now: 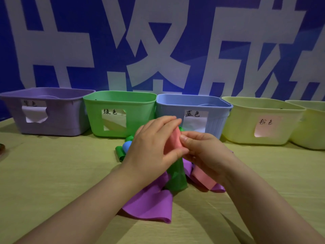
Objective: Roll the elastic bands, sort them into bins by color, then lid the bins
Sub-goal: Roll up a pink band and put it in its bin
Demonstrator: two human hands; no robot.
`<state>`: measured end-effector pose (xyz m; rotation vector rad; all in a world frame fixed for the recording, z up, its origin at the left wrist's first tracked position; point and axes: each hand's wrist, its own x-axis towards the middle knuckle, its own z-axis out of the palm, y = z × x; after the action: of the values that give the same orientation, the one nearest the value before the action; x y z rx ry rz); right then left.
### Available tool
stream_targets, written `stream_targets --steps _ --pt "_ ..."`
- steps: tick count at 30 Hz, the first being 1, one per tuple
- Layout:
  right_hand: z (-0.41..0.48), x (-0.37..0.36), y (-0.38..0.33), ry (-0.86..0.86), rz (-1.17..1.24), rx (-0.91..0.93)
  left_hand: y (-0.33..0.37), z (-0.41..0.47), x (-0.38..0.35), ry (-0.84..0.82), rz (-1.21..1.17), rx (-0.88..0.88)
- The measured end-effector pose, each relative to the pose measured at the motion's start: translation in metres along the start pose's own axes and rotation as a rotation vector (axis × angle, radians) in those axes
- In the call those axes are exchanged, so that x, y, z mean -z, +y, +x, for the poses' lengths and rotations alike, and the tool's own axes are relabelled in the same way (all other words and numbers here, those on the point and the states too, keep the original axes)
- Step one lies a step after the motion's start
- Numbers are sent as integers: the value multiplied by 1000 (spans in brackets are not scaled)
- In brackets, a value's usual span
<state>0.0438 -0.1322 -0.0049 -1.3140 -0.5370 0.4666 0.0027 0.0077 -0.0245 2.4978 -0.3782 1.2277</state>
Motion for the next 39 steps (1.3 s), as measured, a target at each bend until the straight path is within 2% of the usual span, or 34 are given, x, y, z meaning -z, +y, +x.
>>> stream_targets --steps 4,10,19,29,34,39 --pt "0 -2 1 -7 34 -32 3 -1 -5 2 68 -52" --pt "-3 -6 1 -29 113 -40 2 -1 -7 101 104 -101" --pt "0 -1 2 10 3 -109 1 -2 -7 78 49 -89" --pt "-2 6 0 -16 -151 -26 4 0 -5 86 30 -97" --pt "-1 8 2 29 -171 12 8 0 -6 71 -3 -106" --pt "0 6 1 -1 -146 48 5 -2 -9 51 -8 -103"
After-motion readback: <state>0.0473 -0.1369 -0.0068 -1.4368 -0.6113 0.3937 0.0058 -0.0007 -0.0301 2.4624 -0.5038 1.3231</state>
